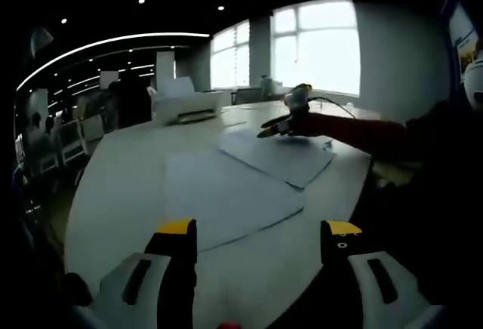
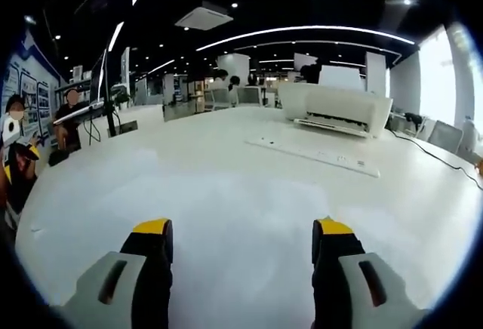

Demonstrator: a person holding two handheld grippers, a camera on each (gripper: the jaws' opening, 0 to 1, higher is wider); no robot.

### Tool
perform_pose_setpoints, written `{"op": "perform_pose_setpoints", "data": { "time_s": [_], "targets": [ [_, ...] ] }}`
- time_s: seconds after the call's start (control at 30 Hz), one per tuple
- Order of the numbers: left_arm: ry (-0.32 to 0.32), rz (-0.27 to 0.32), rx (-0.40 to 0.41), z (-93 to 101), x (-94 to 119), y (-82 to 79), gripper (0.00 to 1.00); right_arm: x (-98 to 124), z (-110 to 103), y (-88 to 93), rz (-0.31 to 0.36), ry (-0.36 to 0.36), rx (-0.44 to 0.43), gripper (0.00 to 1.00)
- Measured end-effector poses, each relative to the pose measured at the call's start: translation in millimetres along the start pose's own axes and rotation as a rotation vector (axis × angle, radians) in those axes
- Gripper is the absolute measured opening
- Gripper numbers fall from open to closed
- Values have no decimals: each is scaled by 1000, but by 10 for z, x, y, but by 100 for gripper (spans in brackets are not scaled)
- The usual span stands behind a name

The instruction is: Organize the stack of printing papers by aligning and flattening the scattered papers on the table

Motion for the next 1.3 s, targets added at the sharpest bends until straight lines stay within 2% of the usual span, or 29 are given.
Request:
{"op": "perform_pose_setpoints", "data": {
  "time_s": [0.3, 0.53, 0.63, 0.7, 0.77, 1.03, 1.3],
  "targets": [
    [-5, -14, 7, -20, 3, 46, 70, -39, -1, 88, -11, -3, 2, 70],
    [-4, -14, 6, -14, 24, 49, 70, -60, -69, 120, -16, 0, 58, 68],
    [-6, -13, 5, -7, 33, 50, 70, -67, -101, 126, -11, -14, 47, 63],
    [-6, -14, 5, 2, 37, 53, 70, -70, -114, 154, -10, -11, -18, 63],
    [-5, -17, 2, 20, 45, 59, 70, -64, -148, 145, -8, -10, 19, 63],
    [-4, -19, -9, 79, 61, 53, 70, -29, -212, 148, -2, 14, 15, 67],
    [9, -21, -12, 98, 20, 50, 70, -10, -298, 158, 2, 10, 14, 65]
  ]
}}
Point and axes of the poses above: the point that each gripper's makers call its tool centre point, and the gripper's own axes: x roughly backward along the fingers, z roughly to its right, y roughly out of its underside, the point moved 7 cm from there along x, roughly backward along the fingers, and after that the axes turned 12 degrees about -y, right-handed, at the moved point
